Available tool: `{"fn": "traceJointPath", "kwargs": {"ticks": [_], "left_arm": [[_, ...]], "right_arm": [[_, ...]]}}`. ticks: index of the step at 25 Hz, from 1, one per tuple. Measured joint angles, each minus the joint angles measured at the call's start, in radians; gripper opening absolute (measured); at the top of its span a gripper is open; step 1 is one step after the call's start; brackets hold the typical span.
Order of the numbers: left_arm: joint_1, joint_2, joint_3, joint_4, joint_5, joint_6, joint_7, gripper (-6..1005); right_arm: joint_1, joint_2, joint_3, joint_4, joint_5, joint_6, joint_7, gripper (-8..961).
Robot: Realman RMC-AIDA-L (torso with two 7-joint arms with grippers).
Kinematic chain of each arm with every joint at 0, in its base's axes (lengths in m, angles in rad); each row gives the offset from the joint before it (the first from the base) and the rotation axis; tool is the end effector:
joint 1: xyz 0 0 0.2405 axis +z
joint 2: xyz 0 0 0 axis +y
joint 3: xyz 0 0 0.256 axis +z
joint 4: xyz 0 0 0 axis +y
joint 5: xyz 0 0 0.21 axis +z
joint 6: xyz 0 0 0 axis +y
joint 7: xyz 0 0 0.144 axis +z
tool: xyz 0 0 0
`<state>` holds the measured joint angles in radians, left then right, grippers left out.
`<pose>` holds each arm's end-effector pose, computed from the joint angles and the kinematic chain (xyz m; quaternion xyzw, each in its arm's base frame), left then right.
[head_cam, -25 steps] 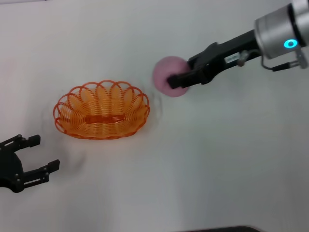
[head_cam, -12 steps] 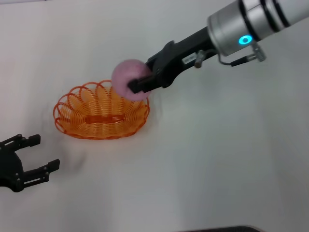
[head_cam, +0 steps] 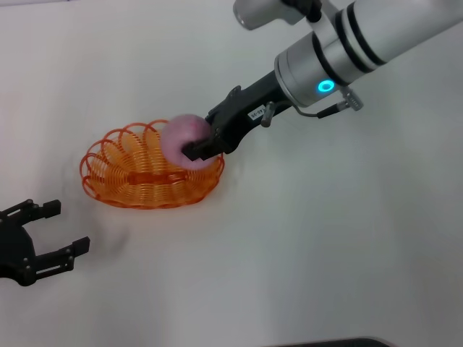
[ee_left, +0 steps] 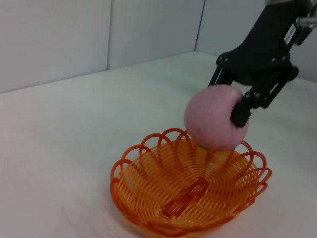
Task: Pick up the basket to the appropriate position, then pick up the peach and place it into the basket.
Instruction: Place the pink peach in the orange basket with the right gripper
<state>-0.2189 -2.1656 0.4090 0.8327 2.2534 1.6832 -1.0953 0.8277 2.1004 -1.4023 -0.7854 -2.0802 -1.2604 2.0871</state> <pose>-0.3545 0.2169 0.0128 -0.9345 -0.2331 -0.1686 0.2098 0.1384 0.3731 -0.0861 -0.9744 0.2232 0.0010 0.0272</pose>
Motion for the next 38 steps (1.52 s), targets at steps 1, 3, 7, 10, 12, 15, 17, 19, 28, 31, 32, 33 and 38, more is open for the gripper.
{"fn": "traceJointPath", "kwargs": {"ticks": [1, 3, 7, 10, 12, 15, 17, 19, 28, 31, 32, 33, 38], "left_arm": [[0.0, 0.0, 0.0, 0.0, 0.0, 0.0, 0.0, 827], [0.0, 0.001, 0.0, -0.001, 0.0, -0.001, 0.0, 827], [0.001, 0.001, -0.001, -0.001, 0.0, -0.002, 0.0, 828], [0.001, 0.001, -0.001, -0.001, 0.0, -0.002, 0.0, 827], [0.001, 0.001, -0.001, -0.002, 0.0, -0.002, 0.0, 827], [0.001, 0.001, -0.001, -0.003, 0.0, -0.002, 0.0, 826], [0.001, 0.001, -0.001, -0.003, 0.0, -0.002, 0.0, 826], [0.001, 0.001, -0.001, -0.003, 0.0, -0.002, 0.0, 825], [0.002, 0.001, -0.001, -0.001, 0.0, -0.002, -0.001, 824], [0.003, 0.0, -0.001, -0.001, 0.0, -0.002, -0.002, 824], [0.003, 0.0, -0.001, -0.001, 0.0, -0.002, -0.001, 824], [0.003, 0.0, -0.001, -0.002, 0.0, -0.002, -0.002, 824], [0.002, 0.0, -0.001, -0.002, -0.006, -0.001, -0.005, 824]], "right_arm": [[0.002, 0.0, -0.006, 0.009, 0.0, 0.009, -0.002, 440], [0.006, 0.002, -0.022, 0.023, 0.0, 0.03, -0.005, 440], [0.008, 0.004, -0.039, 0.04, 0.009, 0.051, -0.015, 442], [0.01, 0.004, -0.045, 0.044, 0.019, 0.055, -0.017, 442], [0.01, 0.003, -0.046, 0.044, 0.022, 0.056, -0.018, 443], [0.01, 0.002, -0.046, 0.044, 0.022, 0.061, -0.018, 444], [0.009, 0.002, -0.046, 0.044, 0.023, 0.065, -0.024, 444], [0.007, 0.001, -0.046, 0.044, 0.023, 0.065, -0.035, 445], [-0.001, 0.001, -0.045, 0.042, 0.038, 0.066, -0.056, 619], [-0.004, 0.001, -0.043, 0.039, 0.042, 0.066, -0.06, 684], [-0.007, 0.001, -0.042, 0.037, 0.05, 0.065, -0.068, 729], [-0.012, 0.0, -0.041, 0.036, 0.062, 0.061, -0.079, 775], [-0.093, -0.009, 0.009, -0.012, 0.201, 0.013, -0.213, 942]]}}
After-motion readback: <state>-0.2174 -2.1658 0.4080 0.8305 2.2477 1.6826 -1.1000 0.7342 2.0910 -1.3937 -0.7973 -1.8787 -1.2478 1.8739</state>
